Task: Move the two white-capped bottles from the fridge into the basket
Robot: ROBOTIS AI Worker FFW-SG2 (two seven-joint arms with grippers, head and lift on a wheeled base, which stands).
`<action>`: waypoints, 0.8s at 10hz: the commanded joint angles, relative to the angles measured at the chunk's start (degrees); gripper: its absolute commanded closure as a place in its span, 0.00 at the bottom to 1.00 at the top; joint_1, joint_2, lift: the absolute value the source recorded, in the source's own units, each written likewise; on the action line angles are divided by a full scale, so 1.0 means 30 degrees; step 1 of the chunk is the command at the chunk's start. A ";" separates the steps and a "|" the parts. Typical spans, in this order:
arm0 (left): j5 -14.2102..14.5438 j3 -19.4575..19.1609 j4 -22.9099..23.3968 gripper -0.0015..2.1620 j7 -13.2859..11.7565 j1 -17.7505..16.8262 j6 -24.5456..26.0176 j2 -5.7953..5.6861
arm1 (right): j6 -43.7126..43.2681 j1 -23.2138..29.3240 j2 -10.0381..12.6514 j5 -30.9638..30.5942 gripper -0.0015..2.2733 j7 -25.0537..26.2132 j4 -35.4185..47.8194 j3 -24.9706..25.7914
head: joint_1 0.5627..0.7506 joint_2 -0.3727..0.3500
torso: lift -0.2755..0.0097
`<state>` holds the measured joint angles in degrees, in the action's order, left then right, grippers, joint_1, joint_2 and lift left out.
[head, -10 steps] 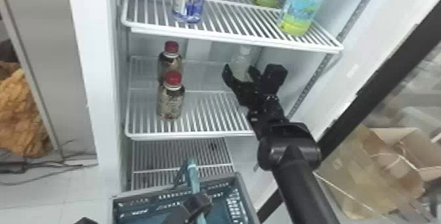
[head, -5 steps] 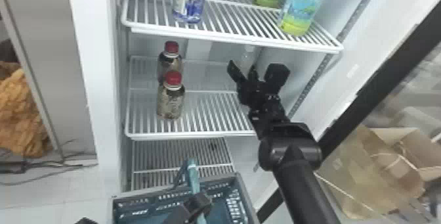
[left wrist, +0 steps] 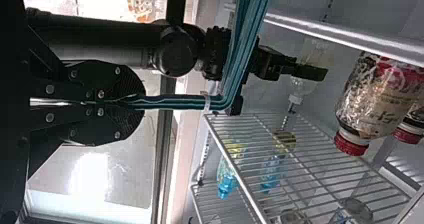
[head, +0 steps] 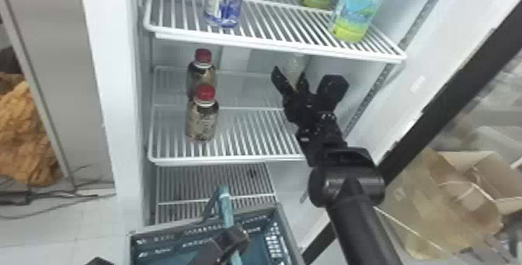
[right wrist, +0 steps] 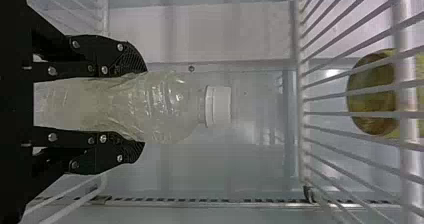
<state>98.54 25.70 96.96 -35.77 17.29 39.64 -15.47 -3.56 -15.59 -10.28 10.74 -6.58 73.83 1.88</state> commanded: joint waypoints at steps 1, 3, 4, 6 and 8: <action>0.0022 0.0003 0.0000 0.52 -0.0001 0.0002 0.0003 -0.0030 | 0.0483 0.1024 0.0000 0.0191 0.40 -0.0033 0.1571 0.0211 | 0.70 0.03 | 0.05; 0.0022 0.0041 0.0000 0.52 -0.0001 0.0002 0.0003 -0.0089 | 0.1655 0.2946 -0.0117 -0.0076 0.40 -0.0238 0.4618 0.0325 | 0.70 0.03 | 0.05; 0.0060 0.0041 0.0000 0.52 -0.0001 0.0002 0.0049 -0.0089 | 0.2218 0.3930 -0.0264 0.0001 0.40 -0.0238 0.5930 0.0439 | 0.70 0.03 | 0.05; 0.0022 0.0041 0.0000 0.52 -0.0001 0.0002 0.0049 -0.0118 | 0.3624 0.5758 -0.0264 -0.0037 0.40 -0.0238 0.8274 0.0935 | 0.70 0.03 | 0.05; 0.0022 0.0041 0.0000 0.52 -0.0001 0.0002 0.0003 -0.0118 | 0.3905 0.7399 -0.0264 0.0001 0.40 -0.0296 1.0383 0.1506 | 0.70 0.03 | 0.05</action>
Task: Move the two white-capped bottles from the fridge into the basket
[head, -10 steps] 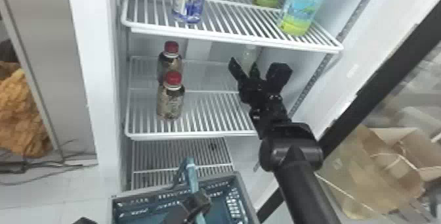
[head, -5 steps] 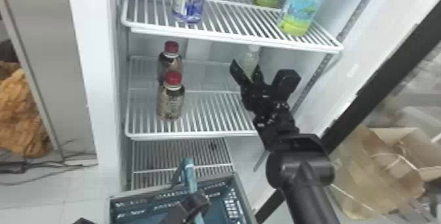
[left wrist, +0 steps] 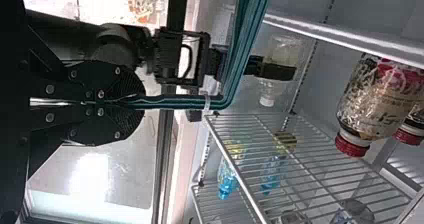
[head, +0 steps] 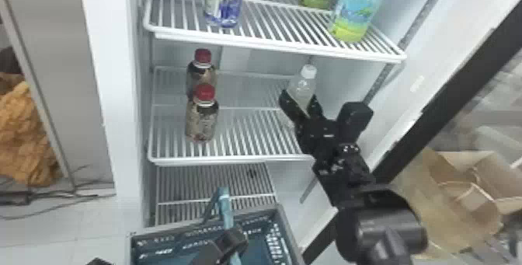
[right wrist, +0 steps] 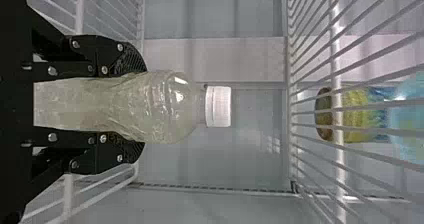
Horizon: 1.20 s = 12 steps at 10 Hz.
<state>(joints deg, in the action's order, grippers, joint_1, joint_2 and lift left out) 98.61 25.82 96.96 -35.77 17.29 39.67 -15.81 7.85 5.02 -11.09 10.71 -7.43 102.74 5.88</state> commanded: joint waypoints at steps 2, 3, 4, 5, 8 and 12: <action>-0.0002 -0.0038 0.0000 0.52 -0.0001 0.0000 -0.0052 -0.0032 | 0.0287 0.1748 0.0005 0.0085 0.40 -0.0073 0.2574 0.0365 | 0.70 0.03 | 0.05; -0.0002 0.0000 0.0000 0.52 -0.0001 0.0000 -0.0052 -0.0032 | 0.0521 0.2404 0.0005 0.0276 0.40 -0.0073 0.3559 0.0365 | 0.70 0.03 | 0.05; -0.0002 0.0038 0.0000 0.52 -0.0001 0.0000 -0.0052 -0.0061 | 0.0756 0.3154 0.0063 0.0504 0.40 -0.0073 0.4496 0.0441 | 0.70 0.03 | 0.05; 0.0036 0.0038 0.0000 0.52 -0.0001 0.0000 -0.0052 -0.0061 | 0.0803 0.3669 0.0151 0.0657 0.40 -0.0073 0.5153 0.0479 | 0.70 0.03 | 0.05; -0.0002 0.0000 0.0000 0.52 -0.0001 0.0000 -0.0052 -0.0061 | 0.1412 0.6341 0.0239 0.1457 0.40 -0.0073 0.8340 0.0669 | 0.70 0.03 | 0.05; -0.0002 0.0000 0.0000 0.52 -0.0001 0.0000 -0.0052 -0.0032 | 0.2631 0.9810 0.0591 0.2637 0.40 -0.0073 1.2184 0.1165 | 0.70 0.03 | 0.05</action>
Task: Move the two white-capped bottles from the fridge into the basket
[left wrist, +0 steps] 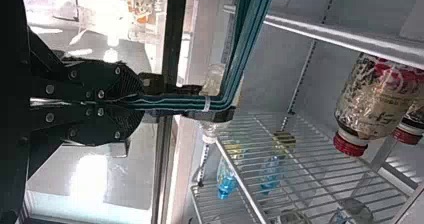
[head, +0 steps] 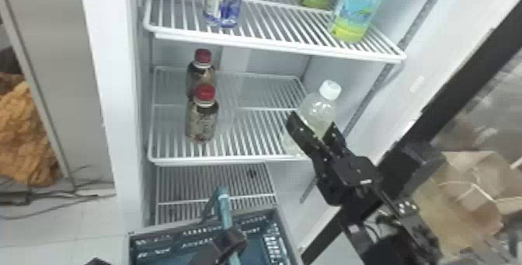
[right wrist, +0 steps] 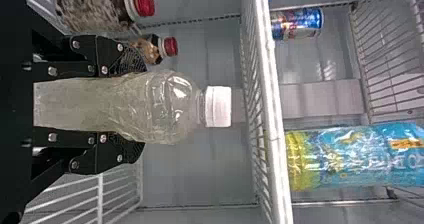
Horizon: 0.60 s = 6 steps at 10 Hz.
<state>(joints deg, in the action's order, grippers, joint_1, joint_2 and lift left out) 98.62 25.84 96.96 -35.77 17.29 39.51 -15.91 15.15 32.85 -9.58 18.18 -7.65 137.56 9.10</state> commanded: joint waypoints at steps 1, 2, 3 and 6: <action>-0.0007 0.0110 0.0000 0.52 -0.0001 -0.0047 0.0048 -0.0030 | 0.1182 0.1940 0.0263 0.0451 0.40 0.0000 0.2263 0.0395 | 0.70 0.03 | 0.05; 0.0031 -0.0042 0.0000 0.52 -0.0001 0.0047 0.0001 -0.0001 | 0.2869 0.3065 0.0410 0.0451 0.40 0.0000 0.3810 0.0738 | 0.70 0.03 | 0.05; -0.0007 -0.0195 0.0000 0.52 -0.0030 0.0140 -0.0046 0.0058 | 0.3385 0.3627 0.0527 0.0794 0.40 0.0000 0.4419 0.0814 | 0.70 0.03 | 0.05; -0.0007 -0.0157 0.0000 0.52 -0.0030 0.0140 0.0001 0.0028 | 0.5635 0.4940 0.0820 0.1784 0.40 0.0000 0.5732 0.0814 | 0.70 0.03 | 0.05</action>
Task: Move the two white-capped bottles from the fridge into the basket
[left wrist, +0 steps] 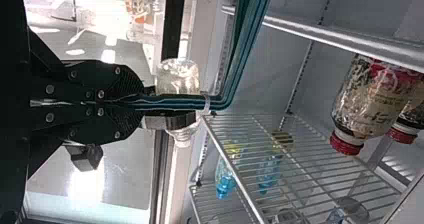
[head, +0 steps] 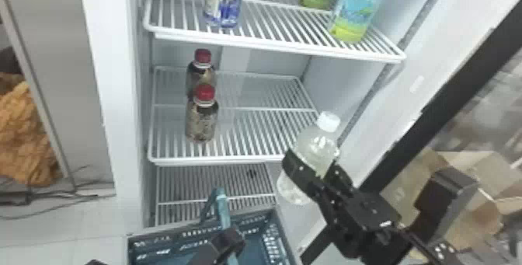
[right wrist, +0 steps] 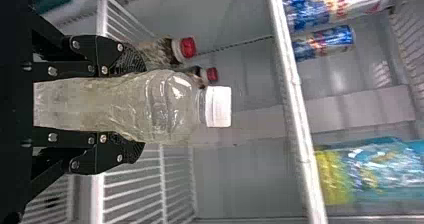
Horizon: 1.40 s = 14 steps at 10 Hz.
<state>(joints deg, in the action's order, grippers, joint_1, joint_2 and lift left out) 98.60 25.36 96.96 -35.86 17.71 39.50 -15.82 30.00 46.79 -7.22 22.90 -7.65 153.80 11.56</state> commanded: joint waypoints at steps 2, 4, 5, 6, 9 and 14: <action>0.0001 -0.0036 0.0000 0.52 0.0001 0.0002 0.0003 -0.0031 | 0.3358 0.0669 0.0092 0.0899 0.40 0.0029 0.0741 -0.0008 | 0.70 0.03 | 0.05; -0.0037 0.0002 0.0000 0.52 0.0001 -0.0045 0.0003 -0.0031 | 0.5889 0.0435 0.0092 0.1394 0.40 0.0322 0.0834 0.0030 | 0.70 0.03 | 0.05; -0.0037 0.0040 0.0000 0.52 0.0001 -0.0045 0.0050 -0.0060 | 0.6592 0.0201 0.0092 0.1470 0.40 0.0293 0.0647 0.0068 | 0.70 0.03 | 0.05; 0.0001 0.0040 0.0000 0.52 0.0001 -0.0045 0.0050 -0.0060 | 0.7436 -0.0034 0.0092 0.1661 0.40 0.0146 0.0366 0.0182 | 0.70 0.03 | 0.05; -0.0037 0.0002 0.0000 0.52 0.0001 -0.0045 0.0003 -0.0060 | 0.8374 -0.0831 0.0034 0.2308 0.39 -0.0176 -0.1087 0.0030 | 0.70 0.03 | 0.05; -0.0037 0.0040 0.0000 0.52 0.0001 -0.0045 0.0003 -0.0031 | 0.8514 -0.1721 -0.0054 0.2308 0.29 -0.1113 -0.2353 -0.0351 | 0.70 0.03 | 0.05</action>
<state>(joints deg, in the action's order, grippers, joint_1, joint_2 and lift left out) 98.56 25.48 96.96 -35.86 17.57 39.52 -15.91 55.54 41.81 -7.38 29.84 -11.02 146.92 10.54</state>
